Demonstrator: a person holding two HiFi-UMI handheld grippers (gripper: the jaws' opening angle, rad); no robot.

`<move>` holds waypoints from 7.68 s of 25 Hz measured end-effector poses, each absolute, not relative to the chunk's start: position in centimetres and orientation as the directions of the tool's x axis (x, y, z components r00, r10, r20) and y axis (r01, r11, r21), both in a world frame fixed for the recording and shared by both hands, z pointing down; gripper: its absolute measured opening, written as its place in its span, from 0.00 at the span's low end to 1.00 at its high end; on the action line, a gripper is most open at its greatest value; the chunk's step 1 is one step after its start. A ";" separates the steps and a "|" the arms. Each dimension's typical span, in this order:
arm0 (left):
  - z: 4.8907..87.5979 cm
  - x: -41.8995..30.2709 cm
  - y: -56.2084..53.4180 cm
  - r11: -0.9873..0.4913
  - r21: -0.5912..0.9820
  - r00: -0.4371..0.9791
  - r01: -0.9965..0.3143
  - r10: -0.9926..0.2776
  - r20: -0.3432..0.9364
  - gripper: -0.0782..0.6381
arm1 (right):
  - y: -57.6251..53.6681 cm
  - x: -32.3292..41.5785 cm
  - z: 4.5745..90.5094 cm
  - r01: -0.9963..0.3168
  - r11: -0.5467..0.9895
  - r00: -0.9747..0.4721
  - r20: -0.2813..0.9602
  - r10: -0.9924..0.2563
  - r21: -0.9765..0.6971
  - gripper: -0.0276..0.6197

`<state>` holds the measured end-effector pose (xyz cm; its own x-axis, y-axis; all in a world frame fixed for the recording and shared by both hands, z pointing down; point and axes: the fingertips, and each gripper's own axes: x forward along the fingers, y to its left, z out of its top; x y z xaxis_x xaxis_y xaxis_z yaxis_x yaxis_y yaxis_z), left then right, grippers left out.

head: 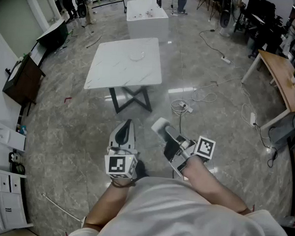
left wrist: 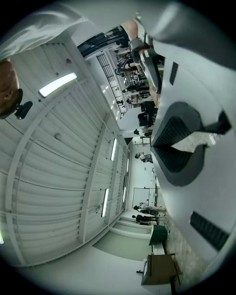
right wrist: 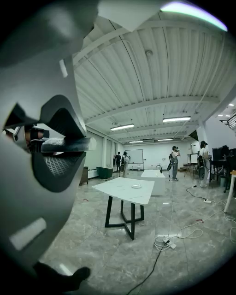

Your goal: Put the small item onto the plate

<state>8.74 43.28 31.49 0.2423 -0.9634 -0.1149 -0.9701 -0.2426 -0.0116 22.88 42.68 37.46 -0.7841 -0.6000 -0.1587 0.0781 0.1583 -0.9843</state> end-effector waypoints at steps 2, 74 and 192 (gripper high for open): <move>31.6 8.7 43.1 -0.243 -0.014 0.243 -0.970 -0.963 -0.115 0.12 | 42.5 22.7 37.6 0.081 0.156 -0.785 -0.159 -0.599 -0.984 0.19; 34.0 -7.8 -15.9 -0.173 0.063 0.170 -0.983 -0.984 -0.059 0.12 | -17.6 5.0 38.3 0.051 0.110 -0.844 -0.102 -0.527 -0.993 0.19; 26.0 -3.8 -26.0 -0.159 0.029 0.156 -0.987 -0.982 -0.102 0.12 | -28.1 7.4 26.5 -0.708 0.704 -0.703 -0.044 -0.710 -0.050 0.05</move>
